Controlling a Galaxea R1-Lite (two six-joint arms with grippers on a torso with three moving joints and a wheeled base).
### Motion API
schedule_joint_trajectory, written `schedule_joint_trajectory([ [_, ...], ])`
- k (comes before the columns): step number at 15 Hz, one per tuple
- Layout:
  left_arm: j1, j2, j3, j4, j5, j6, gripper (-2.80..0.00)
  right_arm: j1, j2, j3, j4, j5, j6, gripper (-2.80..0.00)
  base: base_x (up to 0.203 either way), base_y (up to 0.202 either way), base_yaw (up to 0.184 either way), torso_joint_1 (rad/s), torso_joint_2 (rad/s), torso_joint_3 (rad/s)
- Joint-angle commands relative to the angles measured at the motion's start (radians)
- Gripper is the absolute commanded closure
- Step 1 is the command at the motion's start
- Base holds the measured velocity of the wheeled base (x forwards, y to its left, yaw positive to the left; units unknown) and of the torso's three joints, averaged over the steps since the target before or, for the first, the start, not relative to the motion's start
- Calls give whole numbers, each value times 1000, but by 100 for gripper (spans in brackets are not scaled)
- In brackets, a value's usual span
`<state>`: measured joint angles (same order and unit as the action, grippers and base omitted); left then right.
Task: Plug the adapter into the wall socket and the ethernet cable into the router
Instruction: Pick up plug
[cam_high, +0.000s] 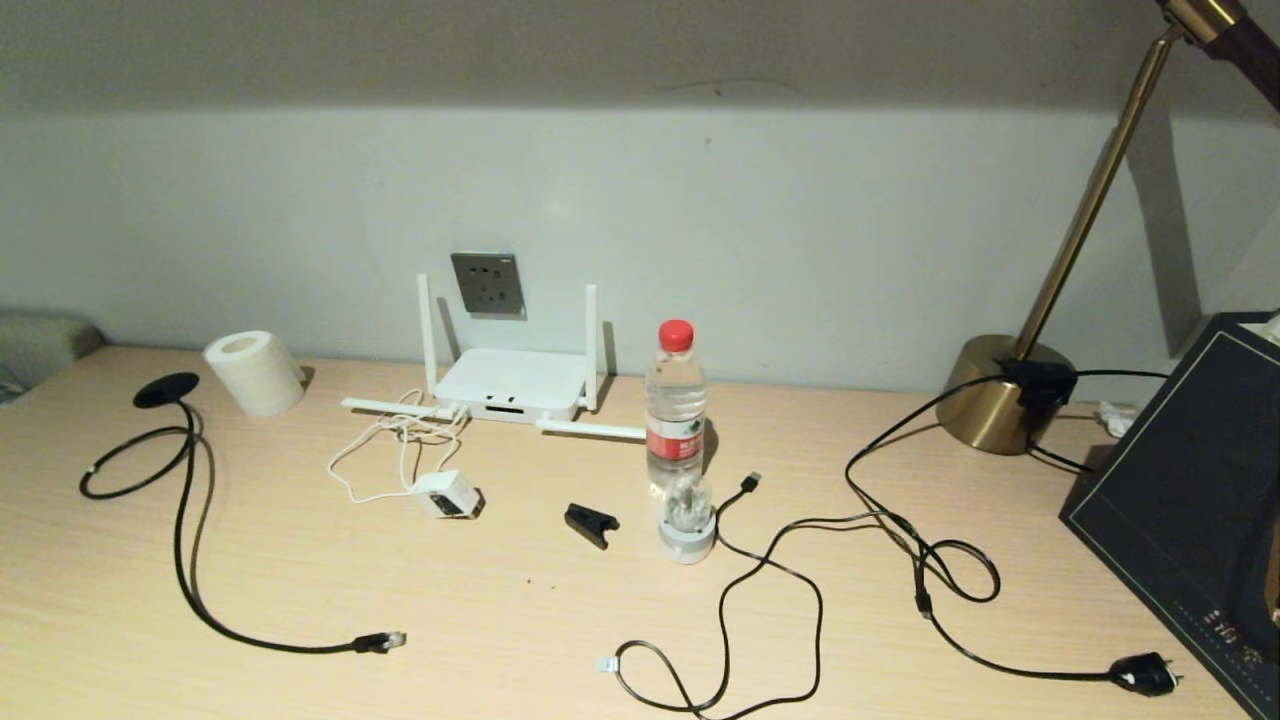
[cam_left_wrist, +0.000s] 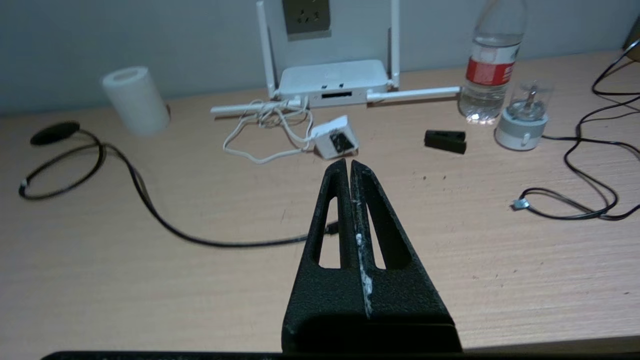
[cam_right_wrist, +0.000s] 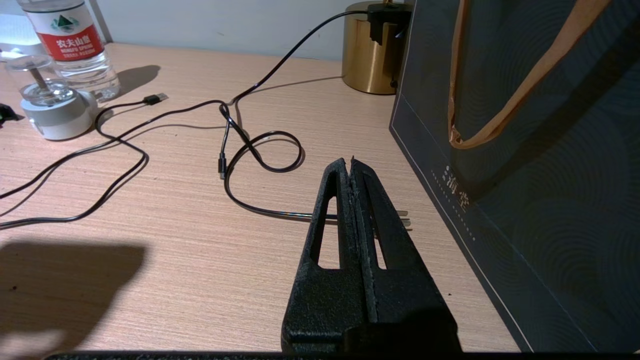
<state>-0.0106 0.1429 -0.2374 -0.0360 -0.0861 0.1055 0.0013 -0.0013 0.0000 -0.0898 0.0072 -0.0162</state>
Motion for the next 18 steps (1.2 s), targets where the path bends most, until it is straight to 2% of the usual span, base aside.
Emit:
schedule_joint_trajectory([
  [1, -18, 302, -164, -1, -27, 28, 0, 0, 1, 35, -1, 0, -1, 0, 0, 0, 0, 0, 0, 0],
  [4, -32, 712, -391, -20, -66, 48, 0, 0, 1, 35, -1, 0, -1, 0, 0, 0, 0, 0, 0, 0],
  [6, -29, 1003, -593, -38, -83, 67, 0, 0, 1, 35, -1, 0, -1, 0, 0, 0, 0, 0, 0, 0],
  [8, -5, 1273, -813, -48, -100, 128, 0, 0, 1, 35, -1, 0, -1, 0, 0, 0, 0, 0, 0, 0],
  [9, 14, 1401, -934, -47, -115, 190, 0, 0, 1, 35, -1, 0, -1, 0, 0, 0, 0, 0, 0, 0],
  [10, 41, 1511, -1070, -20, -152, 298, -280, 0, 1, 35, -1, 0, -1, 0, 0, 0, 0, 0, 0, 0],
  [12, 91, 1653, -1239, 128, -262, 582, -280, 0, 1, 35, -1, 0, -1, 0, 0, 0, 0, 0, 0, 0],
  [13, 109, 1709, -1287, 204, -348, 743, -280, 0, 1, 35, -1, 0, -1, 0, 0, 0, 0, 0, 0, 0],
  [15, 121, 1789, -1364, 293, -478, 974, -280, 0, 1, 35, -1, 0, -1, 0, 0, 0, 0, 0, 0, 0],
  [18, 101, 1830, -1469, 622, -510, 1342, -280, 0, 1, 35, -1, 0, -1, 0, 0, 0, 0, 0, 0, 0],
])
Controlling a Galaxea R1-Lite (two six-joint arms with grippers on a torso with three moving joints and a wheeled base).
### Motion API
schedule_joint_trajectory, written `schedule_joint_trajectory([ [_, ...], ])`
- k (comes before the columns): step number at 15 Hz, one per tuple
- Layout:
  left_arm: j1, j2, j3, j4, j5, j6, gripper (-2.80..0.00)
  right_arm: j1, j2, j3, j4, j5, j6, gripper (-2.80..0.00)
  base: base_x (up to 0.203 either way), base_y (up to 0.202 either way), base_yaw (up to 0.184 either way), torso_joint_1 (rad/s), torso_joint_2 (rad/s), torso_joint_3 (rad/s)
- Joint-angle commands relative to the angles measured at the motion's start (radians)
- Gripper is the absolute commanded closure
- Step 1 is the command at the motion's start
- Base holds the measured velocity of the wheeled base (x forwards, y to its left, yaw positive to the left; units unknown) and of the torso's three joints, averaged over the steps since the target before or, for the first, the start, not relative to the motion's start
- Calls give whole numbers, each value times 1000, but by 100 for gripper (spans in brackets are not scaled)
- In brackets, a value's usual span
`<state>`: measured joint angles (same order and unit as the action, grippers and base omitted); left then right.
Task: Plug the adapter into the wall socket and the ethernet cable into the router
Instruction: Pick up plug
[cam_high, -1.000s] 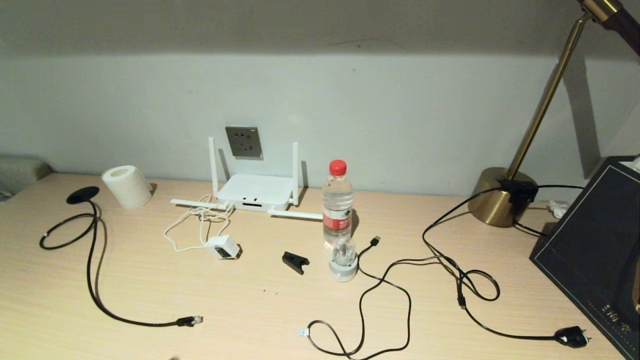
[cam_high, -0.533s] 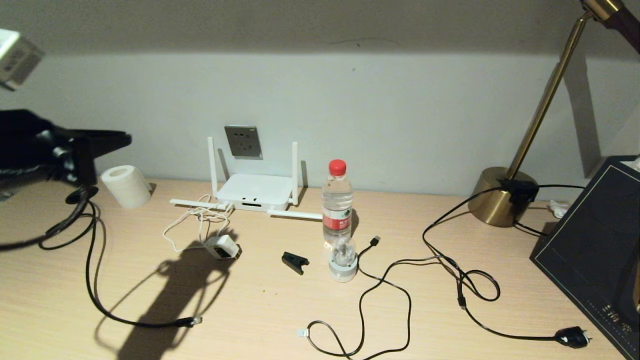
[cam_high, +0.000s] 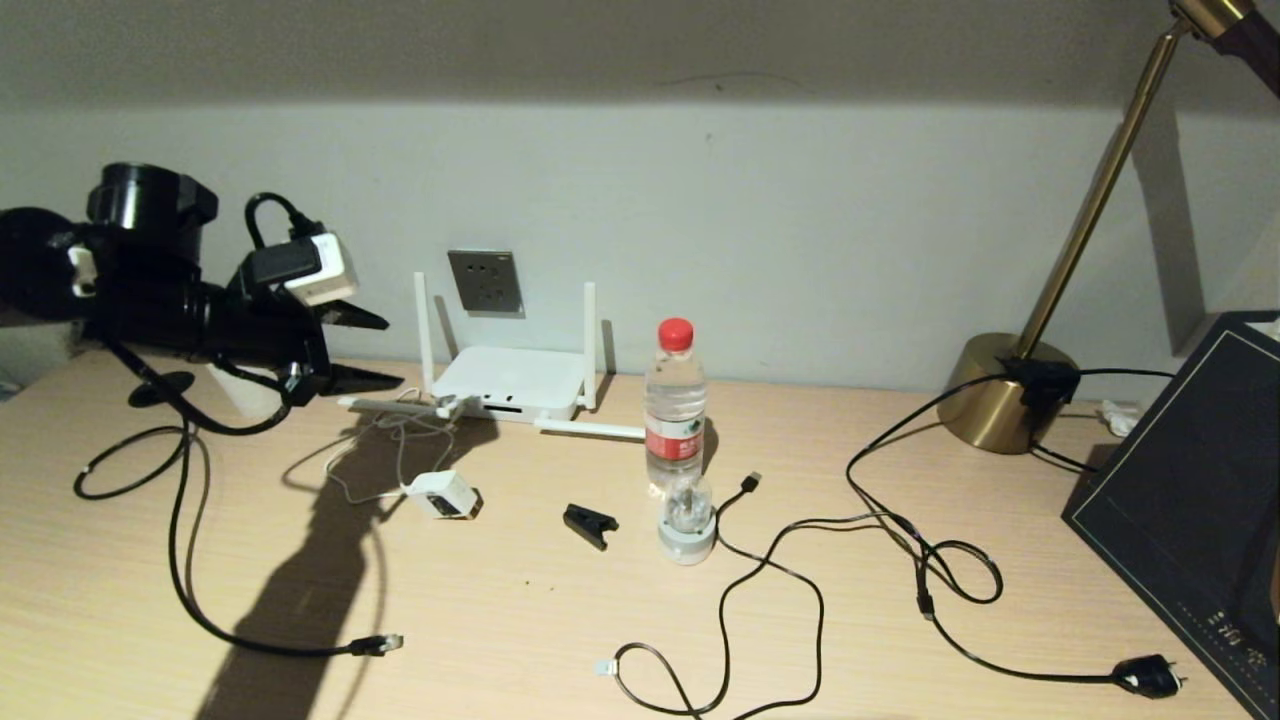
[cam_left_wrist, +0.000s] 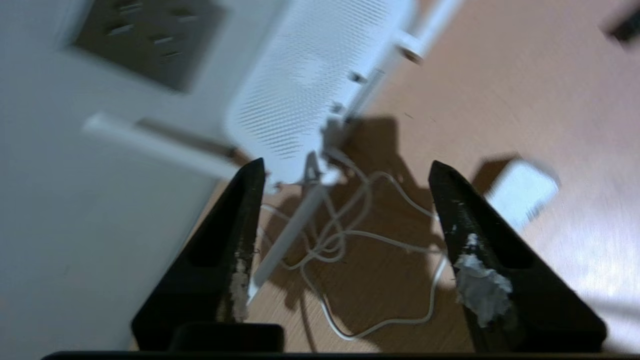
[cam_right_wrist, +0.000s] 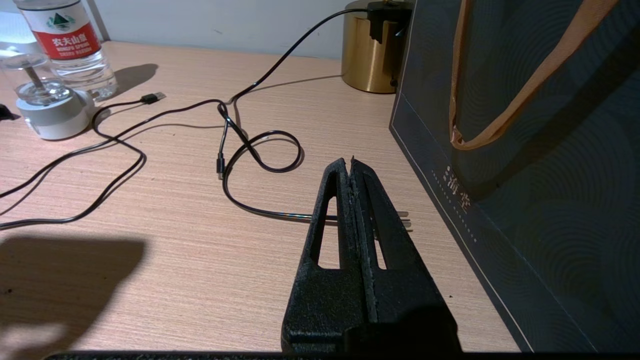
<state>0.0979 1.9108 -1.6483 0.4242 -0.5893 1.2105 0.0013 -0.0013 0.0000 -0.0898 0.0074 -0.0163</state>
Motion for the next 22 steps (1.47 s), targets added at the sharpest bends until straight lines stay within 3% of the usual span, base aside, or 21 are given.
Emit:
schedule_joint_trajectory([
  [1, -18, 81, -108, 240, 4, 315, -280, 0, 1, 35, -1, 0, -1, 0, 0, 0, 0, 0, 0, 0],
  [3, -42, 100, -187, 391, 59, 408, -280, 0, 1, 35, -1, 0, -1, 0, 0, 0, 0, 0, 0, 0],
  [5, -52, 101, -226, 488, 77, 419, -280, 0, 1, 35, -1, 0, -1, 0, 0, 0, 0, 0, 0, 0],
  [7, -67, 105, -238, 548, 141, 425, -280, 0, 1, 35, -1, 0, -1, 0, 0, 0, 0, 0, 0, 0],
  [15, -111, 279, -268, 545, 144, 477, -280, 0, 1, 35, -1, 0, -1, 0, 0, 0, 0, 0, 0, 0],
  [22, -134, 318, -268, 545, 146, 478, -280, 0, 1, 35, -1, 0, -1, 0, 0, 0, 0, 0, 0, 0],
])
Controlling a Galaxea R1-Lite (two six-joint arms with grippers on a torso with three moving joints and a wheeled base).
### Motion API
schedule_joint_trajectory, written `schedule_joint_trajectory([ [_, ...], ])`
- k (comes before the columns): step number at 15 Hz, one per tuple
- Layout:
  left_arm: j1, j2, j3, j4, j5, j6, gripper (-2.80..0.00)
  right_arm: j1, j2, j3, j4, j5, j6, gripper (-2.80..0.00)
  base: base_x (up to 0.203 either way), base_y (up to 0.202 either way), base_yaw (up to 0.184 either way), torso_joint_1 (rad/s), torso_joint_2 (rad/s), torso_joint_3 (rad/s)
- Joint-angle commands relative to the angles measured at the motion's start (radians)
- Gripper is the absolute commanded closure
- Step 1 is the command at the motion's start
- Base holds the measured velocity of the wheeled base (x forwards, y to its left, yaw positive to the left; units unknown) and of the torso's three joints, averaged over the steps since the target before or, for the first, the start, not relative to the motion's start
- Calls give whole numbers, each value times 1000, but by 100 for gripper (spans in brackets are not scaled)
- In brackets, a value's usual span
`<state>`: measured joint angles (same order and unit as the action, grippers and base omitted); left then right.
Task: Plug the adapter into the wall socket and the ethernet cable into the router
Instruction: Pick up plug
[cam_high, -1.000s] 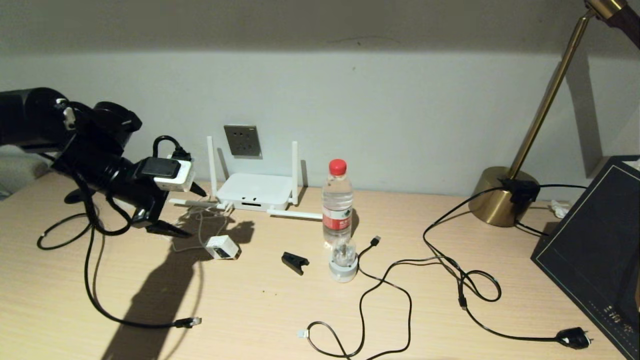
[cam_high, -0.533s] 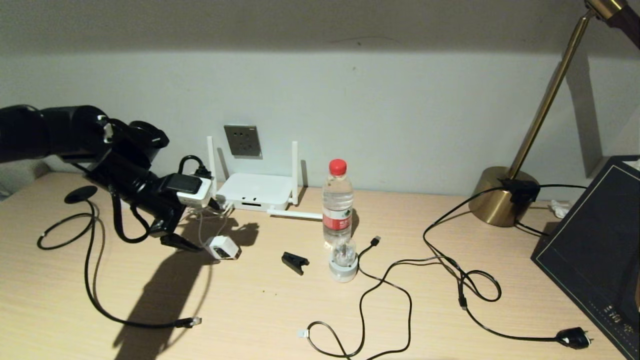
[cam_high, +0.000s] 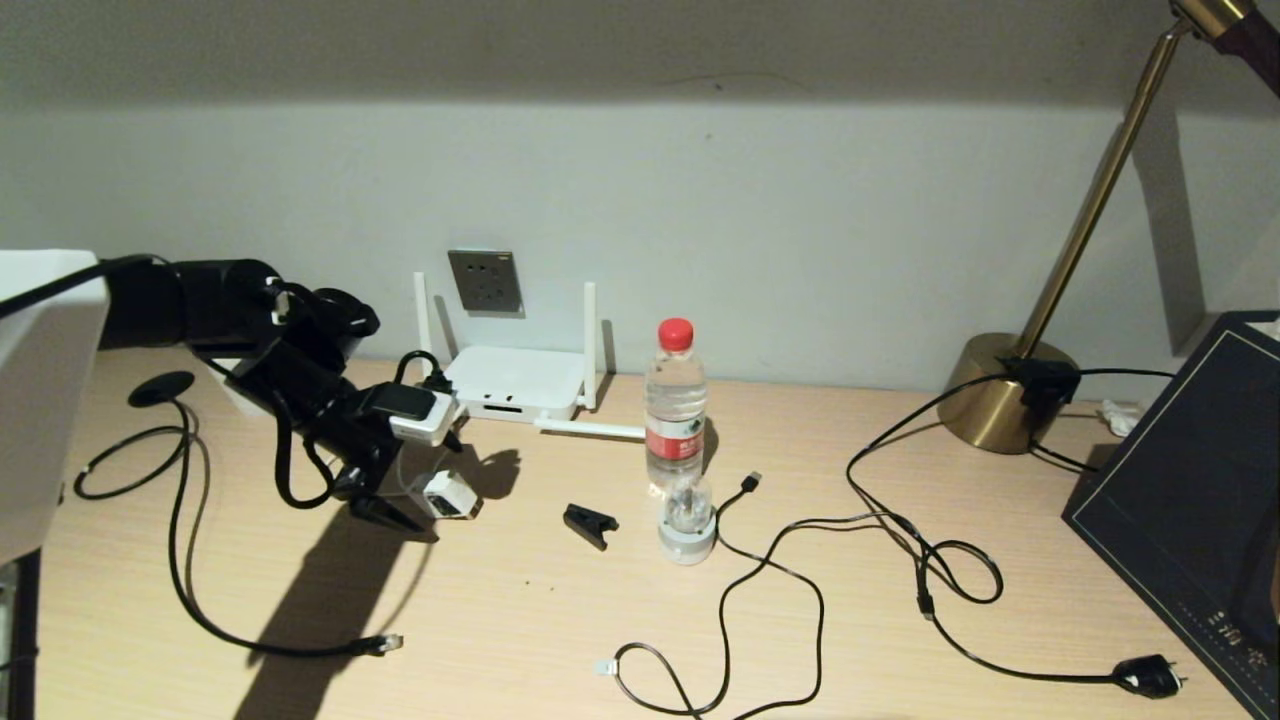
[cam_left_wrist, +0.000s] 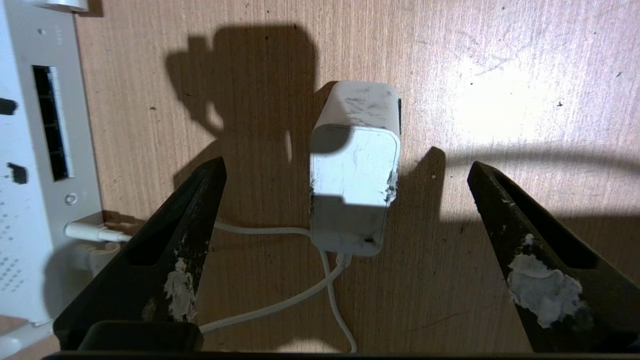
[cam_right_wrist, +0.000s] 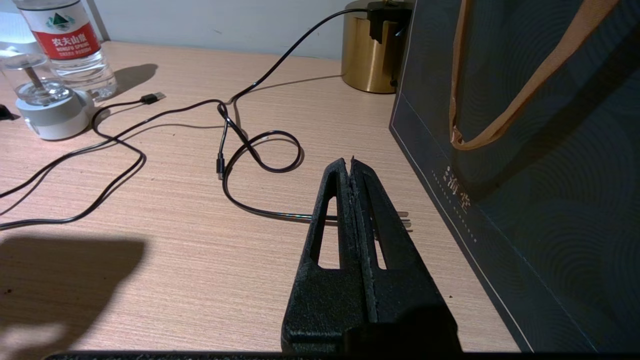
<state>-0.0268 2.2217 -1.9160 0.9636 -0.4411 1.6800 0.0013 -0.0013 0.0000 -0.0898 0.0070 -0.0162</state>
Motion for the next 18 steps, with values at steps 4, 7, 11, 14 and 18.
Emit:
schedule_joint_trajectory([
  [4, -19, 6, 0, 10, 1, 6, -280, 0, 1, 35, -1, 1, -1, 0, 0, 0, 0, 0, 0, 0],
  [7, -18, 10, 2, 9, 2, 4, -280, 0, 1, 35, -1, 1, -1, 0, 0, 0, 0, 0, 0, 0],
  [11, -13, 9, 0, 9, 2, 0, 0, 0, 1, 35, -1, 1, -1, 0, 0, 0, 0, 0, 0, 0],
  [14, -12, 12, 2, 9, 1, 0, 0, 0, 1, 35, -1, 1, -1, 0, 0, 0, 0, 0, 0, 0],
  [18, -20, 22, 5, 8, -1, 0, 0, 0, 1, 35, -1, 1, -1, 0, 0, 0, 0, 0, 0, 0],
])
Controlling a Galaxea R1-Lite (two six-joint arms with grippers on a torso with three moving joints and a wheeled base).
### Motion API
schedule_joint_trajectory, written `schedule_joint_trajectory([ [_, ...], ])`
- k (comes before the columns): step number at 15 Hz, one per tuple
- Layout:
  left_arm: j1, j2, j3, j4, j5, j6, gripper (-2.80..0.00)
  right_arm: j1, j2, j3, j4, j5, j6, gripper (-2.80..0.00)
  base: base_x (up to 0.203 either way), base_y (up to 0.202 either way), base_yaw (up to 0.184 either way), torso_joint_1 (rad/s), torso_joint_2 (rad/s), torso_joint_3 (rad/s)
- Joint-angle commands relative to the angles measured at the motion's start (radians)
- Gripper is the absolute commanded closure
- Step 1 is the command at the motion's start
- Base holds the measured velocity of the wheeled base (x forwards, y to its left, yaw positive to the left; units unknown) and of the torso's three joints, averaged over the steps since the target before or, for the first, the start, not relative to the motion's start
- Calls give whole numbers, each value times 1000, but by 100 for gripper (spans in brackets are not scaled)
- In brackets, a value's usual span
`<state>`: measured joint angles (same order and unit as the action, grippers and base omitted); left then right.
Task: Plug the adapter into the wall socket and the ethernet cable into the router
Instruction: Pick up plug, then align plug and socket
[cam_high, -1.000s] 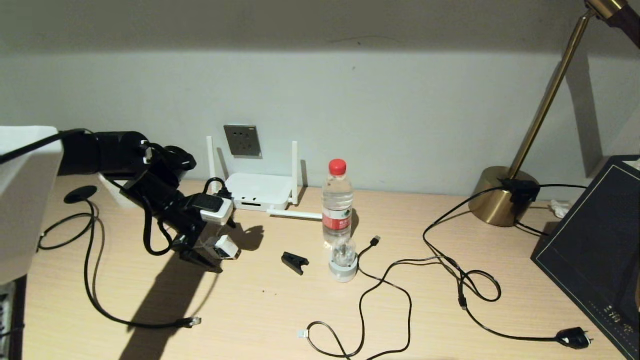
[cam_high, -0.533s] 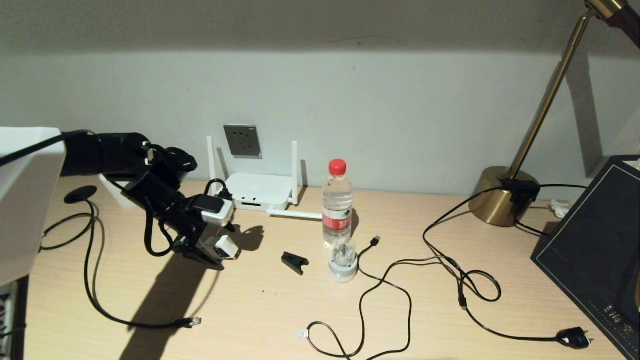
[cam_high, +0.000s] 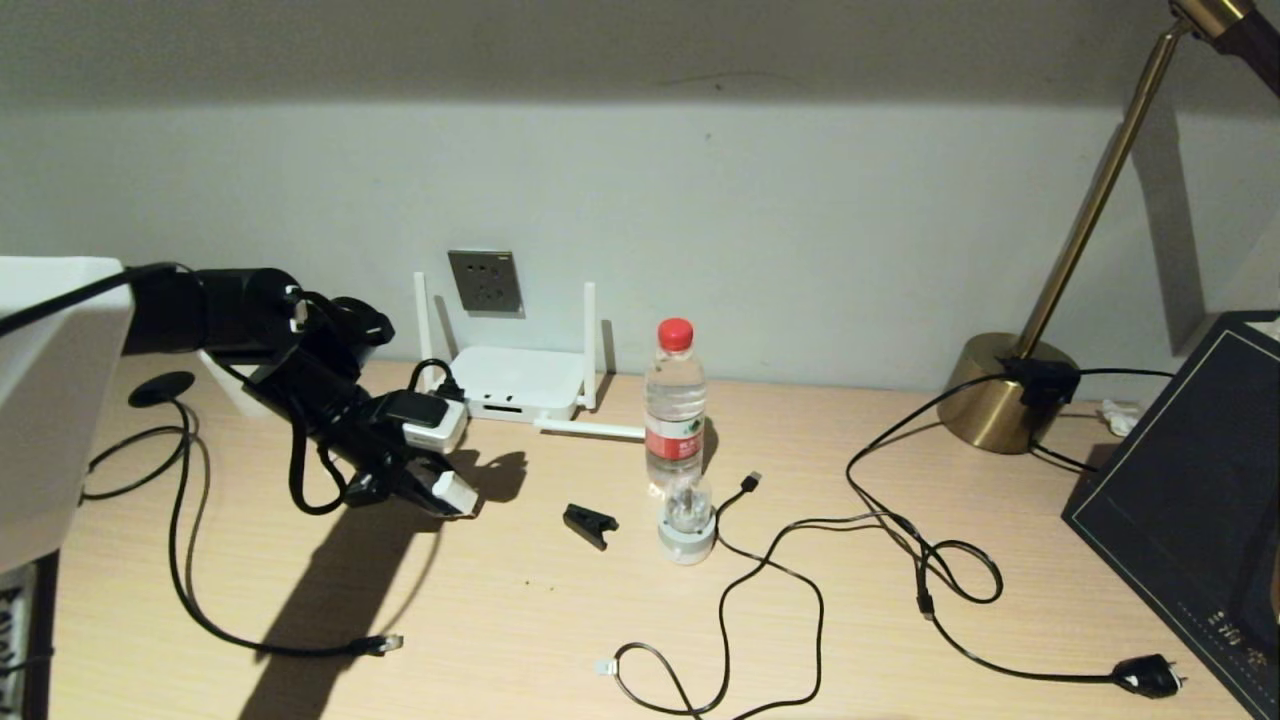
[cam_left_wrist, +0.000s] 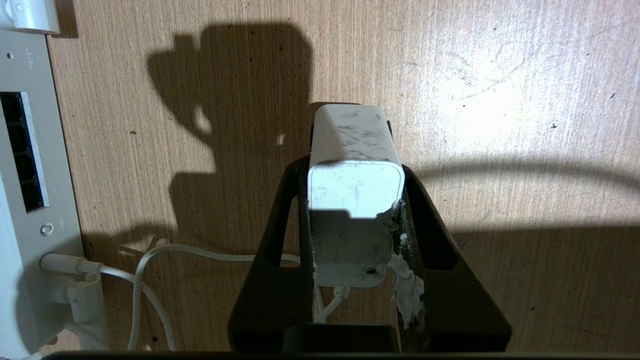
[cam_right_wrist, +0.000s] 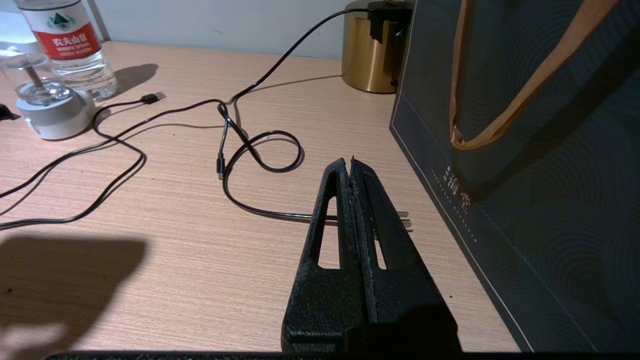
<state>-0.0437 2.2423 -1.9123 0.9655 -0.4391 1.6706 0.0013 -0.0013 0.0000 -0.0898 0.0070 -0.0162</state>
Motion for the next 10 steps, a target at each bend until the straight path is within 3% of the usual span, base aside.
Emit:
schedule_joint_trajectory([
  [1, -3, -3, 3, 7, -4, 8, 0, 0, 1, 35, -1, 1, -1, 0, 0, 0, 0, 0, 0, 0],
  [3, -2, -22, 3, 12, -30, 0, 0, 0, 1, 35, -1, 1, -1, 0, 0, 0, 0, 0, 0, 0],
  [6, 7, -101, 3, 9, -141, -28, 0, 0, 1, 35, -1, 1, -1, 0, 0, 0, 0, 0, 0, 0],
  [8, 30, -173, 1, -13, -222, -126, 0, 0, 1, 35, -1, 1, -1, 0, 0, 0, 0, 0, 0, 0],
  [10, 102, -243, 2, -43, -243, -236, 0, 0, 1, 35, -1, 1, -1, 0, 0, 0, 0, 0, 0, 0],
])
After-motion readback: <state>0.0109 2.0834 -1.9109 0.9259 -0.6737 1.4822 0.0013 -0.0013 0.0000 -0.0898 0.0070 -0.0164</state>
